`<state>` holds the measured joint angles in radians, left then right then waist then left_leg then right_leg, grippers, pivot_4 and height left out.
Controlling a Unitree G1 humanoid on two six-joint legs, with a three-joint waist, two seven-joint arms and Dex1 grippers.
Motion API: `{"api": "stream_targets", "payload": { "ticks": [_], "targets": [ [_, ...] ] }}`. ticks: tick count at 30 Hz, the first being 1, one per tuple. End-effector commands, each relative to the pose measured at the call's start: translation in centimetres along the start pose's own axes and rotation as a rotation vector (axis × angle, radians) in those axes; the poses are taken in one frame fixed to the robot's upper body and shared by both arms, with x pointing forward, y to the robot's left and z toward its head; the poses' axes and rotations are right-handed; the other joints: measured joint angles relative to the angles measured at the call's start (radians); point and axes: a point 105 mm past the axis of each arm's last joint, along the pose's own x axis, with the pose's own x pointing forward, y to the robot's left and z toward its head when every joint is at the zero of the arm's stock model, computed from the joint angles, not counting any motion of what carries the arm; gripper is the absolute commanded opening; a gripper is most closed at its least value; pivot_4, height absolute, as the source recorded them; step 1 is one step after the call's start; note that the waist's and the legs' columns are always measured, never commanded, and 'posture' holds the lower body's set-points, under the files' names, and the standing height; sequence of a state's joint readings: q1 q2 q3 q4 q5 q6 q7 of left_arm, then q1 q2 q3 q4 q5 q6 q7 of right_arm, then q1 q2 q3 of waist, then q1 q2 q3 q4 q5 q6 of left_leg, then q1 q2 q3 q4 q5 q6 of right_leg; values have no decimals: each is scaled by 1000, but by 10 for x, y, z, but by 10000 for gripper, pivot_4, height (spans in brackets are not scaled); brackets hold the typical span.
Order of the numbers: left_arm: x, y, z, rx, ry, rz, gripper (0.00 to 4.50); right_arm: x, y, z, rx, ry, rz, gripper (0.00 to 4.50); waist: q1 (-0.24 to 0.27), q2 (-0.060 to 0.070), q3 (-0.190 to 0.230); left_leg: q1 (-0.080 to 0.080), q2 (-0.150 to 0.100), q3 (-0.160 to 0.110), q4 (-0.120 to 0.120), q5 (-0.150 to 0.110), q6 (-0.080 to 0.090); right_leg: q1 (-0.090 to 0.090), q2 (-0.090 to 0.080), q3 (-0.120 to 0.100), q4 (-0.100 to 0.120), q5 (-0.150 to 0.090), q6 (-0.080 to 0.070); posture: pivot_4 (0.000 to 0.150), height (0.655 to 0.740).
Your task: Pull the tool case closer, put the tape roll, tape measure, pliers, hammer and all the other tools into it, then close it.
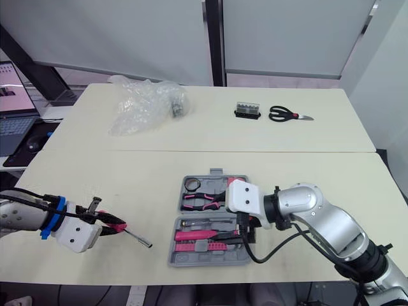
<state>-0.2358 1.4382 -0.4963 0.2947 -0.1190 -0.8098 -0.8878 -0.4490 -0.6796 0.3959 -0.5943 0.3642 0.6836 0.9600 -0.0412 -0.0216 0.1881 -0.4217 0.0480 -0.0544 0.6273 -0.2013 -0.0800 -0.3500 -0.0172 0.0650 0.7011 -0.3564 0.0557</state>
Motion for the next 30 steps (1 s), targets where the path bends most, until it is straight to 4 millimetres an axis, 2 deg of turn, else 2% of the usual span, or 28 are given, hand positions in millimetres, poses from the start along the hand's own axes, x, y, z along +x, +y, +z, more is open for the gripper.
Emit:
{"api": "stream_targets", "payload": {
  "ticks": [1,5,9,14,21,24,30],
  "targets": [
    [-7,12,6,-198,19,127,4684,0,0,9,-54,-19,8,45000,0,0,0,0,0,0,0,0,0,0,0,0,0,0,0,1500,7400],
    [0,11,12,-546,29,237,4684,1,-3,8,-65,1,2,45000,-1,0,0,0,0,1,0,0,0,-1,0,1,0,0,0,1500,7400],
    [7,10,13,-1004,7,386,4684,2,-4,10,-74,9,2,45000,0,0,0,0,1,1,0,0,0,0,0,1,0,0,0,1500,7400],
    [13,13,3,-1388,2,607,4684,2,-8,11,-84,26,-13,45000,1,0,0,1,0,0,0,0,0,0,0,1,0,0,0,1500,7400],
    [35,21,-3,-1510,82,774,4684,7,-9,10,-103,47,-25,45000,10,-1,0,1,-1,-1,0,0,0,0,-1,1,0,0,0,1500,7400],
    [45,23,-2,-1520,106,788,4684,8,-11,9,-108,51,-31,45000,10,-1,0,0,-1,-1,0,0,0,1,-1,1,0,0,0,1500,7400],
    [62,30,-13,-1533,160,837,4684,9,-13,8,-113,56,-37,45000,13,0,-1,3,-2,-1,0,0,0,2,-1,1,-1,0,0,1500,7400]
  ]
}}
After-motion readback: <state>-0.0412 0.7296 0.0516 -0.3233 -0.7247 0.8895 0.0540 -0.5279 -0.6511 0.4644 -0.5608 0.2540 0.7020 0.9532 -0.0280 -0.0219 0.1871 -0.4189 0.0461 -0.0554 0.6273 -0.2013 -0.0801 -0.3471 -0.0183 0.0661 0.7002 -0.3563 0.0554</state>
